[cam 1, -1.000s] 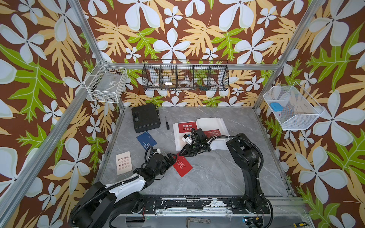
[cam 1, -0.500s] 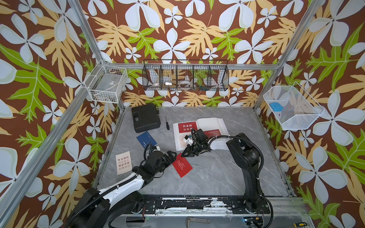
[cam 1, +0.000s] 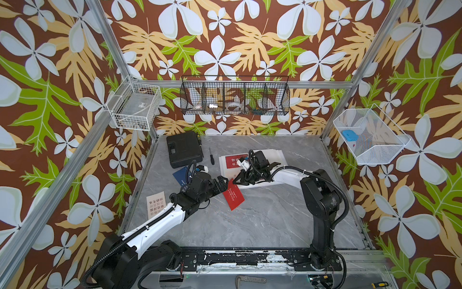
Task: Place the photos into the photo albums
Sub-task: Pick up the photo at the center of the board.
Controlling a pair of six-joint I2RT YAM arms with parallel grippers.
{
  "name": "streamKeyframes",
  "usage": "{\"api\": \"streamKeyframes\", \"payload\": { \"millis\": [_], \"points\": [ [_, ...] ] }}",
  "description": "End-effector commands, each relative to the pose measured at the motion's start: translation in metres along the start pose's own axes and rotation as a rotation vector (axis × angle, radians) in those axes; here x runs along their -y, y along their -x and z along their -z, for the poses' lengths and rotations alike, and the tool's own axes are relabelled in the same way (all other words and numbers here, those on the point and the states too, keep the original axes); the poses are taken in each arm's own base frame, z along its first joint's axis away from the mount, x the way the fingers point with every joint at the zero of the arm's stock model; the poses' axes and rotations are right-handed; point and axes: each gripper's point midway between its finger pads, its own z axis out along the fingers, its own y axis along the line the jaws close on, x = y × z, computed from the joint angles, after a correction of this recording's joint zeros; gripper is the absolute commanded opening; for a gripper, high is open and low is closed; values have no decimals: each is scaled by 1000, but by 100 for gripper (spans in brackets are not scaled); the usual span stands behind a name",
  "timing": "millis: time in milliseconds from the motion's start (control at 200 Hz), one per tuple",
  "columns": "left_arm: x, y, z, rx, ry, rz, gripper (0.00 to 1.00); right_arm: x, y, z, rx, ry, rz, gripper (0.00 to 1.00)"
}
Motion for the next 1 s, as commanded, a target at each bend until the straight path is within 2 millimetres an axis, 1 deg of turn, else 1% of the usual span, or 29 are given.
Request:
{"api": "streamKeyframes", "payload": {
  "millis": [0,50,115,220,295,395,425,465,541,571,711,741,816,826,841,846,906,996],
  "points": [
    [21,7,-3,-20,-85,-2,99,-11,45,21,173,12,-20,0],
    [33,16,-5,-5,-131,27,99,-13,67,34,265,12,-41,0],
    [46,24,-10,-7,-188,69,100,-19,97,51,394,39,-64,0],
    [65,34,-17,-13,-271,128,100,-22,137,79,590,66,-132,0],
    [85,44,-22,-6,-359,176,100,-21,158,98,717,112,-199,0],
    [109,61,-32,12,-441,209,99,-18,178,125,872,198,-283,0],
    [114,66,-36,22,-446,213,99,-16,182,132,912,217,-308,0],
    [118,74,-41,48,-452,220,99,-18,188,142,958,258,-320,0],
    [124,88,-49,90,-468,258,98,-18,198,156,1000,313,-356,0],
    [127,93,-51,109,-477,266,97,-18,201,165,1030,339,-358,0],
    [135,103,-69,124,-506,315,95,-14,209,189,1115,377,-368,0],
    [138,105,-71,127,-521,327,95,-15,210,192,1122,384,-364,0],
    [147,111,-80,131,-549,333,94,-13,211,191,1115,391,-385,0],
    [151,114,-80,133,-558,328,94,-13,211,192,1118,396,-387,0],
    [151,113,-83,129,-556,322,93,-13,211,192,1121,404,-387,0],
    [155,116,-82,131,-565,318,93,-13,211,192,1122,406,-389,0],
    [161,116,-93,113,-566,302,91,-10,211,195,1143,440,-419,0],
    [168,120,-96,113,-603,305,86,-11,211,196,1142,459,-444,0]
  ]
}}
